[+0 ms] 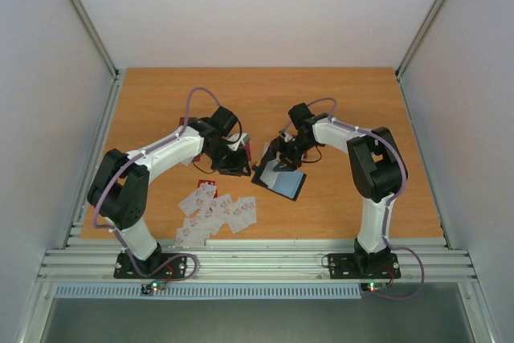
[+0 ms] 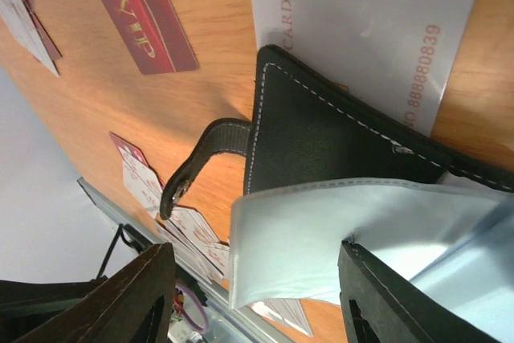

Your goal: Put the credit cards into the card holder

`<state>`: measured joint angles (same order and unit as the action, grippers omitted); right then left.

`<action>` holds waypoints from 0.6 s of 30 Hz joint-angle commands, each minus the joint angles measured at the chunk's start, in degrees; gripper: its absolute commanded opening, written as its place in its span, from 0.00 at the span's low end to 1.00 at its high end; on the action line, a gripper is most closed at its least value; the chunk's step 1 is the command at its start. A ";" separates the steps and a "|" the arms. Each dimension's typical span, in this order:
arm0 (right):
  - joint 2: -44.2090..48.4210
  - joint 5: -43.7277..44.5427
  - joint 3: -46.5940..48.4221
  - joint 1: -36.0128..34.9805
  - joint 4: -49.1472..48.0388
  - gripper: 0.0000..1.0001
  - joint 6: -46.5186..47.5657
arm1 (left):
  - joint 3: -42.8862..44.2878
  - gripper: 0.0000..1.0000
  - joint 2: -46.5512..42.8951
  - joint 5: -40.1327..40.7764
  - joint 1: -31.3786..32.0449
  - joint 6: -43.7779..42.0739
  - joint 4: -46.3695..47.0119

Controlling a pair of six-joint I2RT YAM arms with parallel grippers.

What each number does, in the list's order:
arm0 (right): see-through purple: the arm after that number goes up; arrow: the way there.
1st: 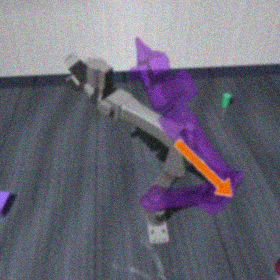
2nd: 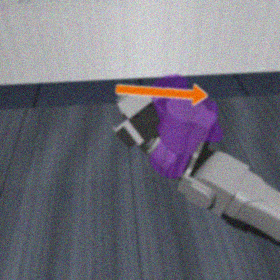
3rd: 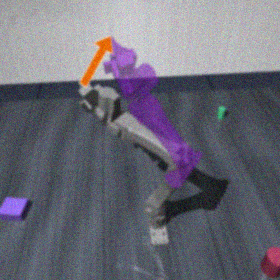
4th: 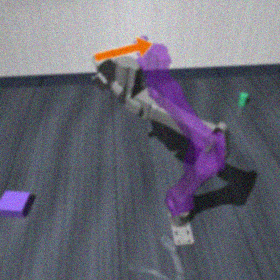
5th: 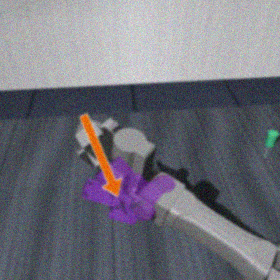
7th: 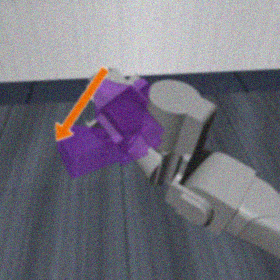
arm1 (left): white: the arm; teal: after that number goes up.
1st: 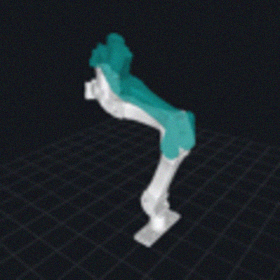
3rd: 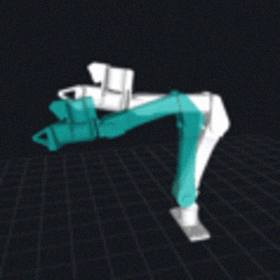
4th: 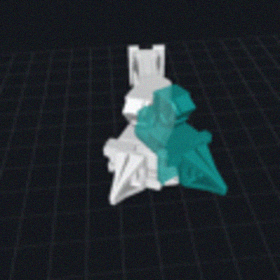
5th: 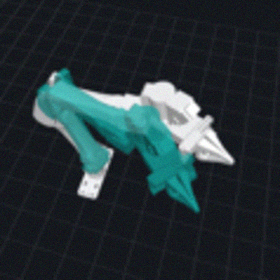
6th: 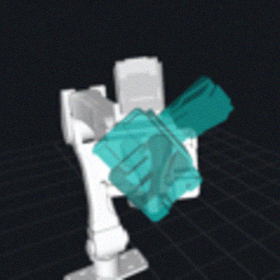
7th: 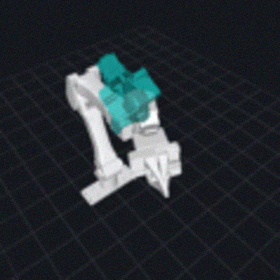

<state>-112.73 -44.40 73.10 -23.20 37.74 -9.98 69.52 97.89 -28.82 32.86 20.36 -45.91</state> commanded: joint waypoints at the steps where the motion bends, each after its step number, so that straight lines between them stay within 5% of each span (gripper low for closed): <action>1: -1.05 0.75 0.77 -0.71 1.40 0.57 0.93 | 0.74 0.36 1.79 0.44 -0.50 -0.23 0.65; 18: 0.06 8.28 -3.58 -0.72 6.69 0.52 4.29 | 6.85 0.42 13.47 -1.90 -0.12 -1.90 5.18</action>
<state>-113.03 -39.68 70.94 -23.51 41.43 -7.38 74.30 109.71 -29.36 32.49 19.62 -42.96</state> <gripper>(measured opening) 0.530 0.417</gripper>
